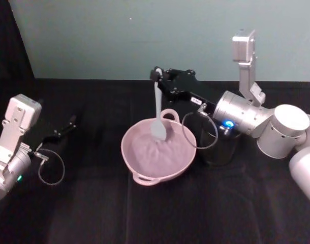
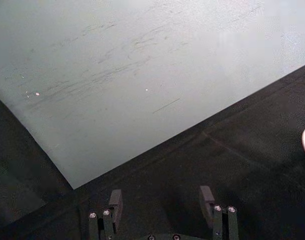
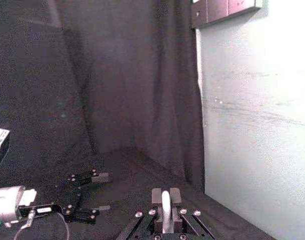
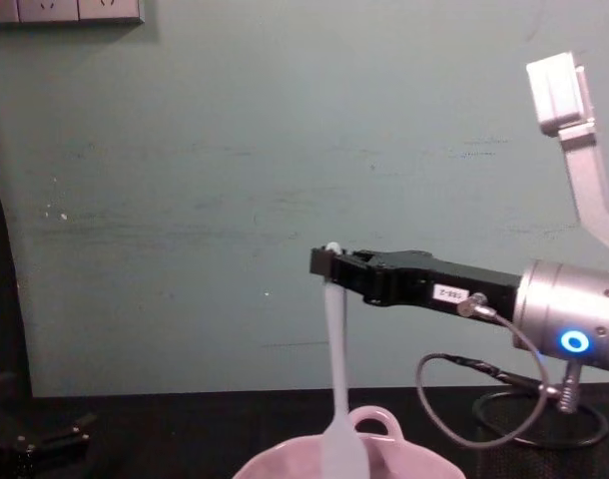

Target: Use the one hand to pick up the spoon and stir the clear water in the bowl.

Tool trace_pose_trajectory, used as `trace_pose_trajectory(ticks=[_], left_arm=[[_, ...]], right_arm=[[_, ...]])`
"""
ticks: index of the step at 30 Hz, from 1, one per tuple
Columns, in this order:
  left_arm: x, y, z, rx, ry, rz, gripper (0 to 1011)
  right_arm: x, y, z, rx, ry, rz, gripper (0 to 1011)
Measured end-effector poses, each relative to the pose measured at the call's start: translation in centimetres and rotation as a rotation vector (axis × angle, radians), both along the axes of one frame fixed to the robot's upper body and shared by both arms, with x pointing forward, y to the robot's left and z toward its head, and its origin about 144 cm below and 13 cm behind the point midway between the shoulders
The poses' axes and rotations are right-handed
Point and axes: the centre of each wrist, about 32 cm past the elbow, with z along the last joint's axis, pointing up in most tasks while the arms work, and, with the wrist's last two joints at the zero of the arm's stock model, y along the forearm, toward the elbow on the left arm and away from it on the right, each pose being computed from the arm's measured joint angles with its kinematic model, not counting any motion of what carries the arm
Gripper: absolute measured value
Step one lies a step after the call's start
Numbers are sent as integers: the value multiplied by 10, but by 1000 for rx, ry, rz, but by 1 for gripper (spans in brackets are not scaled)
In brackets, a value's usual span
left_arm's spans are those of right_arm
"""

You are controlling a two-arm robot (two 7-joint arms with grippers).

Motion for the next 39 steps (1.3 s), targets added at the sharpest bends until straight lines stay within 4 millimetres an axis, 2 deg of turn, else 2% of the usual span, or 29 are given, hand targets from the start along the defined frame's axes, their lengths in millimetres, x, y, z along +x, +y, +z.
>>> trace_pose_trajectory(ticks=[7,17,21,28,33,39], left_arm=[[0,0,0,0,0,0,1011],[0,0,0,0,0,0,1011],[0,0,0,0,0,0,1011],[0,0,0,0,0,0,1011],[0,0,0,0,0,0,1011],[0,0,0,0,0,0,1011]], right_arm=[[-12,-15,3,-23,-11,-23,107],[-35,-22,7,-40,21,10,107],[-43,-17,8,-41,27,39,107],[-46,-2,8,-29,28,93,107],[-38,16,7,-16,25,134,107],[-26,25,5,-4,15,138,107]])
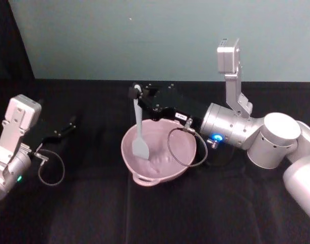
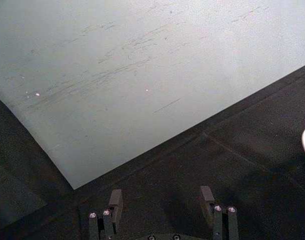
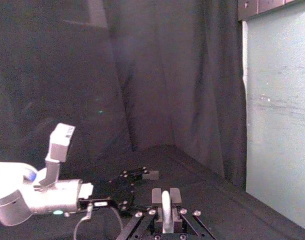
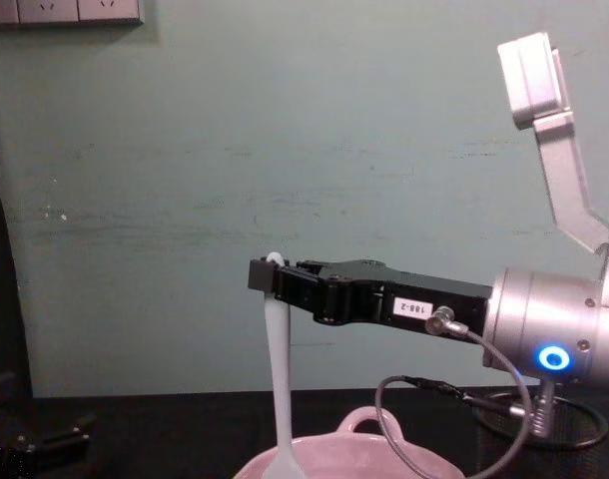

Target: Use the one hand to pick up the spoon and stir the clear water in the bowl.

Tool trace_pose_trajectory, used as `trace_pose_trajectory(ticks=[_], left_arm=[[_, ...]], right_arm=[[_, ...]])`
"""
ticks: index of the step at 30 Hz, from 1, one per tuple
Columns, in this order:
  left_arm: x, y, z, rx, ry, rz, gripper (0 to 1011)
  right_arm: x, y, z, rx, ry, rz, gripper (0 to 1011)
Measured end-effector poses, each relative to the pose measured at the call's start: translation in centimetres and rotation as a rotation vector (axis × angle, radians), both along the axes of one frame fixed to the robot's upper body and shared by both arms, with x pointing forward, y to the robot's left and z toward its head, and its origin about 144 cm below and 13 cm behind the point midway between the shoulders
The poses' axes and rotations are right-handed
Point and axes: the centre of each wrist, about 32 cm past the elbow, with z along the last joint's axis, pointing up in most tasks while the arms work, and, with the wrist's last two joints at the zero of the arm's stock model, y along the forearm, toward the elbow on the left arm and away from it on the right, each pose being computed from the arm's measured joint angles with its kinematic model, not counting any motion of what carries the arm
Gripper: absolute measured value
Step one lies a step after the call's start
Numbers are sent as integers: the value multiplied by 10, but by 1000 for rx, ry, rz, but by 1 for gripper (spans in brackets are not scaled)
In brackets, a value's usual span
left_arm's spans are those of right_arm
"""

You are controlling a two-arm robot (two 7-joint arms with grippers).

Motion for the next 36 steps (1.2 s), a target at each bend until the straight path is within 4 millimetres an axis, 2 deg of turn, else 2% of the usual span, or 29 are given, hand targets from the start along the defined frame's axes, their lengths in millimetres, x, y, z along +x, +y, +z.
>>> trace_pose_trajectory(ticks=[7,19,27,36], left_arm=[[0,0,0,0,0,0,1011],[0,0,0,0,0,0,1011],[0,0,0,0,0,0,1011],[0,0,0,0,0,0,1011]], right_arm=[[16,2,-3,11,-12,-36,107],[32,-22,0,3,-29,-138,107],[21,-41,1,-24,-34,-174,107],[1,-46,4,-50,-37,-150,107]])
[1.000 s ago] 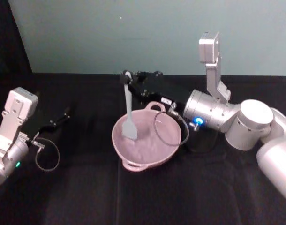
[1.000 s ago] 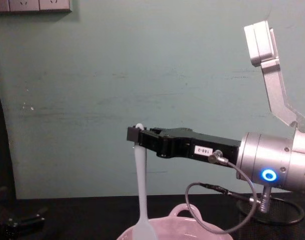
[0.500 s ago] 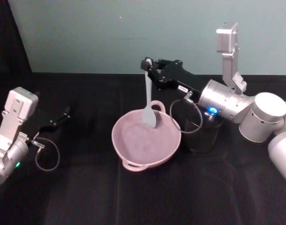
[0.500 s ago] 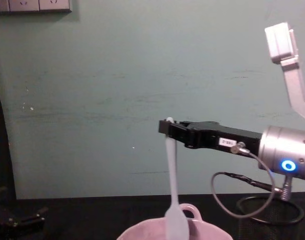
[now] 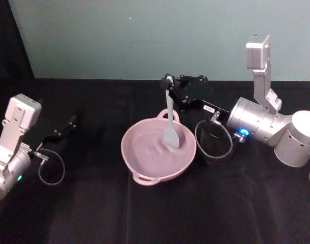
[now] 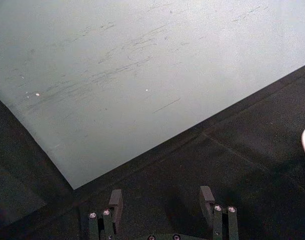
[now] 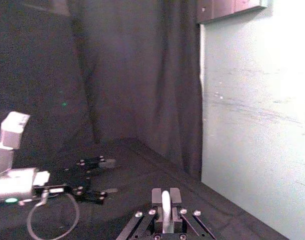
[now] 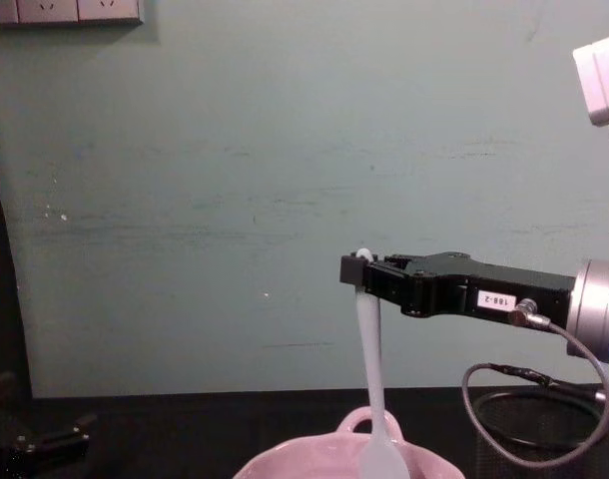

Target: Use the one hand to pick up the spoon and stir the clear water in the bowl.

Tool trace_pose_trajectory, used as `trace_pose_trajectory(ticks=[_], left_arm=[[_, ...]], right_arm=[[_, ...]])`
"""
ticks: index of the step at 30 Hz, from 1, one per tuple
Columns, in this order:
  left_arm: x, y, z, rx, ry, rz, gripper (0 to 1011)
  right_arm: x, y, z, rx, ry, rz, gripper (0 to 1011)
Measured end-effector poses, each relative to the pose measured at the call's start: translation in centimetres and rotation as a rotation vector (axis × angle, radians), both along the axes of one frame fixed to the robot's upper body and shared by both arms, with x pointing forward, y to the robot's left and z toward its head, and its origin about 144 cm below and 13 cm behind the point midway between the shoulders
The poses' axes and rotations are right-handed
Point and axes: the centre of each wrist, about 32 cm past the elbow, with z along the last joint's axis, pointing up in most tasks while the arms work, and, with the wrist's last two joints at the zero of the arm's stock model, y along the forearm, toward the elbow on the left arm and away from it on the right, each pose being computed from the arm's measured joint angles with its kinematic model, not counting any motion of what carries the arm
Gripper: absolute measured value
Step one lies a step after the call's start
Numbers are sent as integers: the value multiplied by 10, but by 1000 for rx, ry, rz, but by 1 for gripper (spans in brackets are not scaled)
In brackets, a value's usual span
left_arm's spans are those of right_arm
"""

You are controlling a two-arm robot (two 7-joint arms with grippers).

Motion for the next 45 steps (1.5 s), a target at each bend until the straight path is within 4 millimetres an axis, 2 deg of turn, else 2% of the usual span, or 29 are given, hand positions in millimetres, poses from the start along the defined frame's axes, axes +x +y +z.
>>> trace_pose_trajectory(ticks=[8,14,20,26,34,45], left_arm=[[0,0,0,0,0,0,1011],[0,0,0,0,0,0,1011],[0,0,0,0,0,0,1011],[0,0,0,0,0,0,1011],[0,0,0,0,0,0,1011],[0,0,0,0,0,0,1011]], right_arm=[[-14,11,1,2,5,65,107],[-16,31,-2,18,20,127,107],[-2,43,-6,49,36,141,107],[14,48,-10,68,47,121,107],[31,38,-13,84,47,52,107],[26,12,-10,89,33,-13,107]])
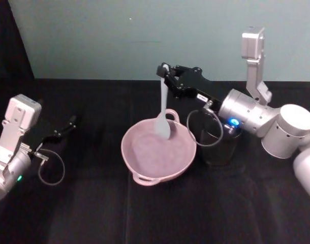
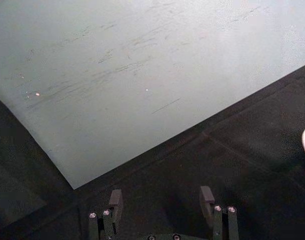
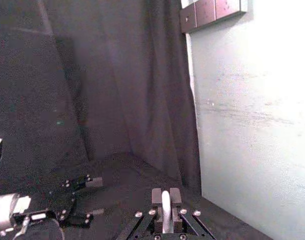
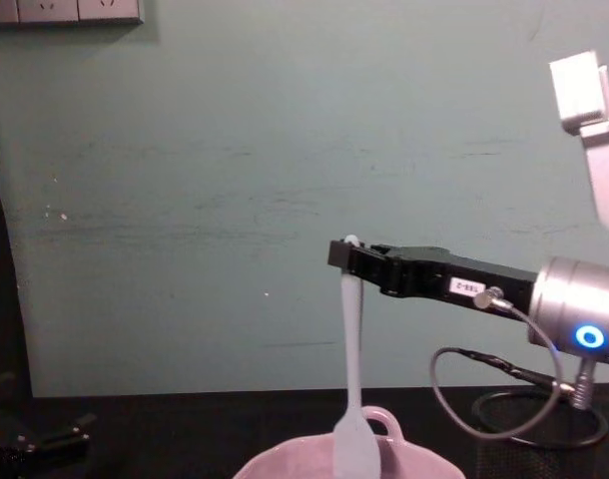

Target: Use the one hand to pick up the spoon and stir the clear water in the bowl.

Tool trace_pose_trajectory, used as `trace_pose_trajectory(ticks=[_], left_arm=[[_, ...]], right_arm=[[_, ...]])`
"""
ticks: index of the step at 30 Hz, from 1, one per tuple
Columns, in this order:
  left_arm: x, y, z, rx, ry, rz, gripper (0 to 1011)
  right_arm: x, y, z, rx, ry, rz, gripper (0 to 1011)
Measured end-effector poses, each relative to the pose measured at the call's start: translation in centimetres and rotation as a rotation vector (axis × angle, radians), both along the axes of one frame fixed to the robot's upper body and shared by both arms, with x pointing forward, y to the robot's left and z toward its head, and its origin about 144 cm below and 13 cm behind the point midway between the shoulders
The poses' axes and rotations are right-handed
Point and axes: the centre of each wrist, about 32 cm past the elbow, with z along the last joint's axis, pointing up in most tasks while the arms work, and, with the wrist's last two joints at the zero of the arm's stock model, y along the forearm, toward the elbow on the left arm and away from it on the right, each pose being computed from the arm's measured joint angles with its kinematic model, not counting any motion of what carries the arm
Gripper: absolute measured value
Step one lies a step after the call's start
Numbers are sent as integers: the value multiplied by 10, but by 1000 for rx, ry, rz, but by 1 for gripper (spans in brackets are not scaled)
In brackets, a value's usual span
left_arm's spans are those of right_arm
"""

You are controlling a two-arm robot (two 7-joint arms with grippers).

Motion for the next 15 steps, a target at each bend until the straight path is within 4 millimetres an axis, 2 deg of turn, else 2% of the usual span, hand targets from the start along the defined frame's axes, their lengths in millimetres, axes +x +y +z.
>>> trace_pose_trajectory(ticks=[8,15], left_arm=[[0,0,0,0,0,0,1011],[0,0,0,0,0,0,1011]], right_arm=[[-19,-10,0,-25,5,6,107],[-37,-7,2,-38,1,42,107]])
